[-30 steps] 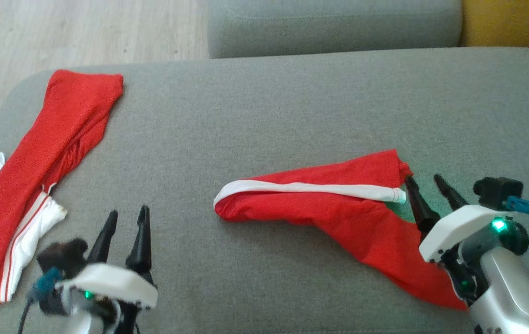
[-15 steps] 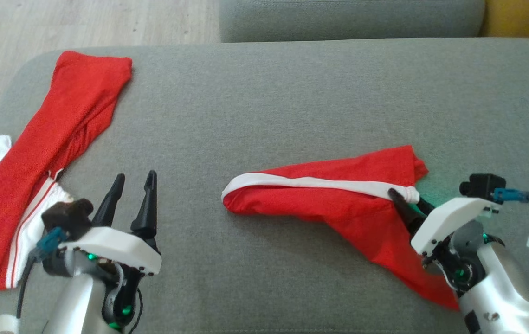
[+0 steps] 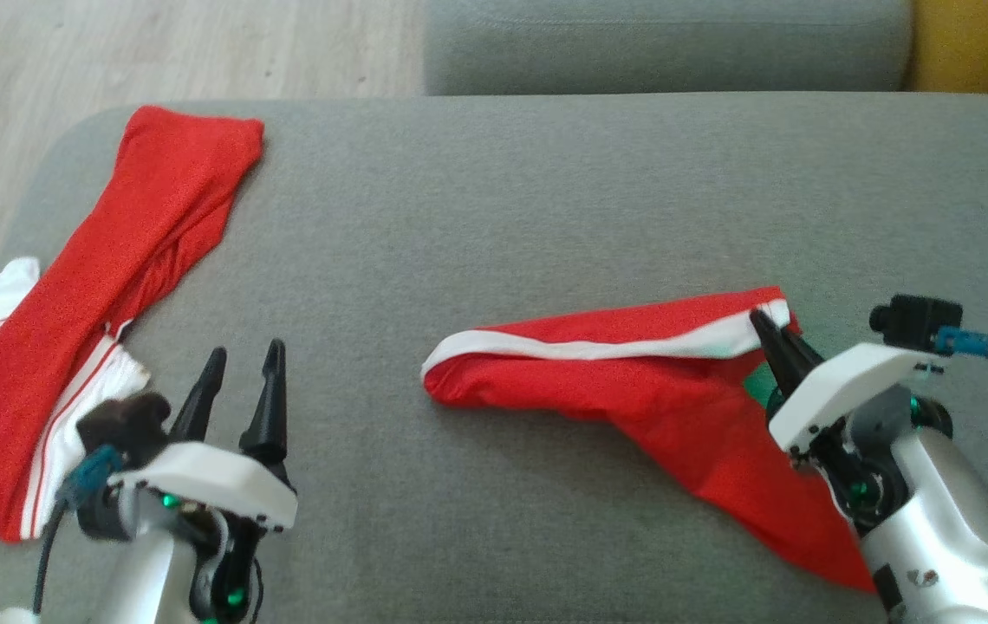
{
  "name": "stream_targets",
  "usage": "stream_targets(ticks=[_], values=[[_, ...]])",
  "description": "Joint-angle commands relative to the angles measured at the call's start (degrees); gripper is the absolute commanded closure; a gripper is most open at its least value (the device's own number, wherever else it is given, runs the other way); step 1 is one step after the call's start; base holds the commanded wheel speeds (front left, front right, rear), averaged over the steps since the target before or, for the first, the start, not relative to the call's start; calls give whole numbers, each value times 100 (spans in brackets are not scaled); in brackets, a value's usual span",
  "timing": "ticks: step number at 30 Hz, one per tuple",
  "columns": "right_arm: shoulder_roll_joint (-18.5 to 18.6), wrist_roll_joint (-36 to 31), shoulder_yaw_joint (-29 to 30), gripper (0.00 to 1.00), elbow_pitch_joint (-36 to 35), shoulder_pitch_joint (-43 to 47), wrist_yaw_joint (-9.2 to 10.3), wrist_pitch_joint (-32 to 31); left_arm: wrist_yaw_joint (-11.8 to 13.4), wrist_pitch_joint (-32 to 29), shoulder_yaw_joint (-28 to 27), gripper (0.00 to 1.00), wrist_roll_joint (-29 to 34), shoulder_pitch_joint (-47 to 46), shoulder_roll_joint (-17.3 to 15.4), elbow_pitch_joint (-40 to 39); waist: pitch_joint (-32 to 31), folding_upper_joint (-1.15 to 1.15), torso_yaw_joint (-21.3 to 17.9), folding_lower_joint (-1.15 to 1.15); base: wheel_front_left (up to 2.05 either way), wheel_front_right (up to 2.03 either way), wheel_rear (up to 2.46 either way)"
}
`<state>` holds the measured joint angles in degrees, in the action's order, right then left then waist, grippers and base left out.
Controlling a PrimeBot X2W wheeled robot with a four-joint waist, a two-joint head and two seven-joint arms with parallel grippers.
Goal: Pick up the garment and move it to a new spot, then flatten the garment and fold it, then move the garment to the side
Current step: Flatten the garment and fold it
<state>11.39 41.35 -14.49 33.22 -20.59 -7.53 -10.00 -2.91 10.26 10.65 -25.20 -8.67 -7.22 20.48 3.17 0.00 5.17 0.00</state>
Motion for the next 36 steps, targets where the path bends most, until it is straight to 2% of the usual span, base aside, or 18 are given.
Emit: stream_targets(ticks=[1, 7, 13, 17, 20, 21, 22, 23, 29, 36], values=[[79, 23, -116, 100, -258, -289, 4, 54, 36, 65, -190, 0, -39, -115, -107, -155, -84, 0, -102, 0, 0, 0, 0], [472, 187, -183, 100, -1351, -220, 4, -416, 160, 161, -396, 0, -137, 62, -196, -202, -226, 0, -576, 0, 0, 0, 0], [878, 525, 123, 100, -2503, 582, 4, -1492, 254, 232, -552, 0, -196, 207, -285, -323, -196, 0, -943, 0, 0, 0, 0], [924, 463, 371, 100, -2774, 1274, 4, -1920, 280, 222, -545, 0, -199, 239, -306, -363, -147, 0, -1008, 0, 0, 0, 0], [747, 329, 497, 100, -2651, 1614, 4, -1994, 294, 206, -510, 0, -182, 234, -315, -363, -138, 0, -995, 0, 0, 0, 0], [683, 257, 533, 95, -2556, 1690, 4, -2006, 297, 197, -493, 0, -174, 230, -318, -357, -142, 0, -982, 0, 0, 0, 0], [614, 179, 575, 51, -2449, 1745, 4, -2007, 298, 185, -473, 0, -166, 226, -318, -352, -146, 0, -964, 0, 0, 0, 0], [558, 75, 618, 0, -2335, 1774, 4, -1989, 296, 171, -451, 0, -159, 218, -319, -349, -148, 0, -944, 0, 0, 0, 0], [269, -290, 928, 0, -2081, 1697, 4, -1789, 288, 54, -346, 0, -120, 166, -367, -363, -178, 0, -863, 0, 0, 0, 0], [92, -305, 1336, 0, -2648, 1687, 4, -1391, 112, -546, -186, 0, -150, -168, -595, -455, -209, 0, -933, 0, 0, 0, 0]])
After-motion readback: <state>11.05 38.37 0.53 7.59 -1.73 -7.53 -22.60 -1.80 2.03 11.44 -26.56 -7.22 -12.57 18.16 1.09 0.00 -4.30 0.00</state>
